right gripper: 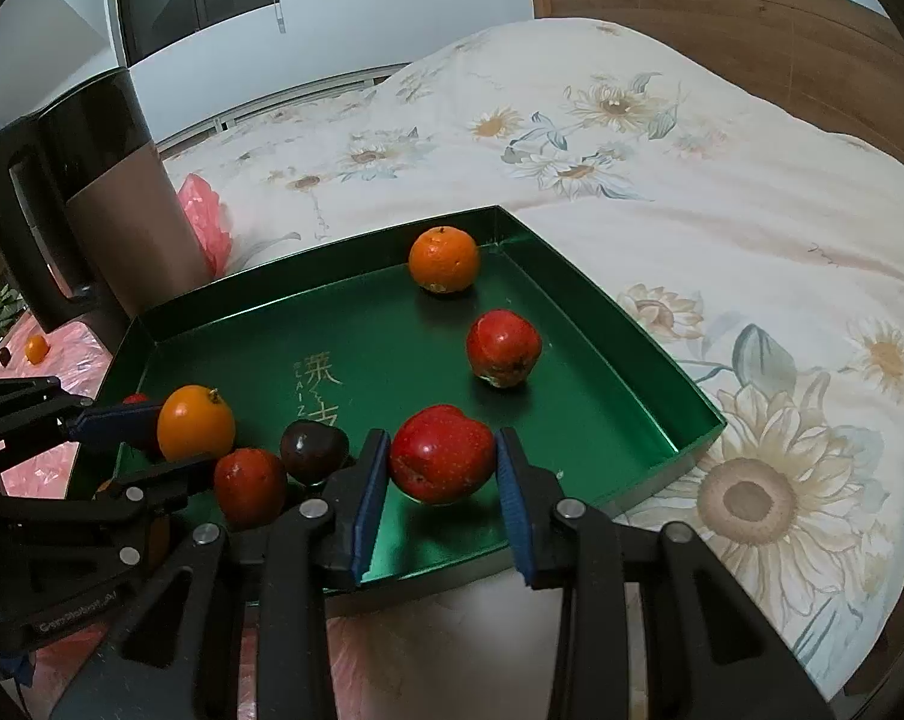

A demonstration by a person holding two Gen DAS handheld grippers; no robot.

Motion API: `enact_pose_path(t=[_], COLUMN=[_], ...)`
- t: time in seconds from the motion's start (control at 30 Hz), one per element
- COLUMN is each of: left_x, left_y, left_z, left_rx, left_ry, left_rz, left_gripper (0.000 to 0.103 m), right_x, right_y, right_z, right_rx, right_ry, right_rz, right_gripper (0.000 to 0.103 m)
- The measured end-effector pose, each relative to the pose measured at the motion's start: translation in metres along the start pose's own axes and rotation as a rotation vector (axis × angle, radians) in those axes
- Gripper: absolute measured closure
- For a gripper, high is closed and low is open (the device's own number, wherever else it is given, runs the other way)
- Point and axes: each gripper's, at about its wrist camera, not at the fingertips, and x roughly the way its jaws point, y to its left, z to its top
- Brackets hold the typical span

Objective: Organize fruits
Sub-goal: 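Lower the orange with the left tool while the right tool lowers the red apple into the tray, then open both tools to release the orange and red apple in the tray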

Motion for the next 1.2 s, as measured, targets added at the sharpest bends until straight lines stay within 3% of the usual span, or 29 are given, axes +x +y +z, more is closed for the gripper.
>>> enact_pose_path(t=[0.07, 0.13, 0.17, 0.73, 1.2], left_x=[-0.004, -0.010, -0.013, -0.084, -0.149], left_y=[0.002, 0.003, 0.003, 0.007, 0.034], left_z=[0.000, 0.001, 0.002, -0.012, -0.049], left_rx=[-0.008, -0.011, -0.008, 0.001, -0.058], left_ry=[-0.014, -0.028, -0.033, -0.118, -0.163], left_rz=[0.006, 0.009, 0.013, 0.036, 0.072], left_gripper=[0.052, 0.050, 0.050, 0.045, 0.040], right_x=[-0.002, -0.004, -0.006, -0.060, -0.113], right_y=[0.001, 0.003, 0.004, 0.023, 0.053], right_z=[0.000, -0.001, -0.001, -0.005, -0.027], right_rx=[-0.002, -0.004, -0.005, 0.032, 0.045], right_ry=[0.001, 0.000, -0.009, -0.055, -0.071], right_rz=[-0.009, -0.016, -0.019, 0.022, 0.046], right_gripper=[0.068, 0.033, 0.008, 0.006, 0.000])
